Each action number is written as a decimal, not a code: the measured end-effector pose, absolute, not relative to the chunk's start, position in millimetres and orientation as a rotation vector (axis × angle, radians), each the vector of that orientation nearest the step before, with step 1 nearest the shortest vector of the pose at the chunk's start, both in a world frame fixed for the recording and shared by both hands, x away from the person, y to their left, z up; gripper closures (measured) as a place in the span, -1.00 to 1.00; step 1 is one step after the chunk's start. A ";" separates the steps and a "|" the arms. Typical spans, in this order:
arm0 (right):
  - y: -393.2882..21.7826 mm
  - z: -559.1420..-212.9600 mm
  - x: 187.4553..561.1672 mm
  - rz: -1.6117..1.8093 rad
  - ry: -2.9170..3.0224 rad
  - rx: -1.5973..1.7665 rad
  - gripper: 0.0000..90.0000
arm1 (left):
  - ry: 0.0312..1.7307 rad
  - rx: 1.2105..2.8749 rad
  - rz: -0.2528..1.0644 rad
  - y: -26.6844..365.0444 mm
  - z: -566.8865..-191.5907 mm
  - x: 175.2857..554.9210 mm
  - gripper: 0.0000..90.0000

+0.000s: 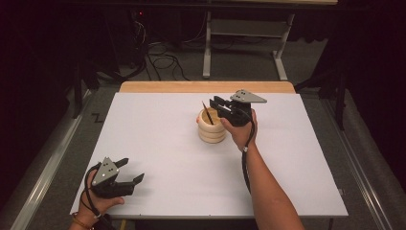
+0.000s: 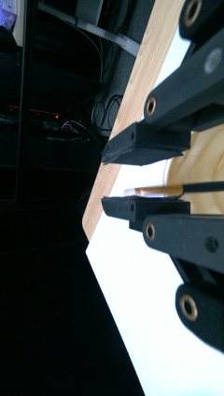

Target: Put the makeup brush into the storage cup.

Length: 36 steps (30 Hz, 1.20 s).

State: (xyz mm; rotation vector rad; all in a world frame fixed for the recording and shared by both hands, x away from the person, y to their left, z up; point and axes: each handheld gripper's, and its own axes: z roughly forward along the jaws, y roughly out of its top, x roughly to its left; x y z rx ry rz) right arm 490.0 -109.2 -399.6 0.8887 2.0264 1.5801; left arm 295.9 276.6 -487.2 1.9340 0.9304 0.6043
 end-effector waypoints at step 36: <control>-113.6 -395.6 487.5 1.502 2.036 0.909 -0.64 | 0.931 1.936 0.602 276.3 -487.5 296.0 -0.52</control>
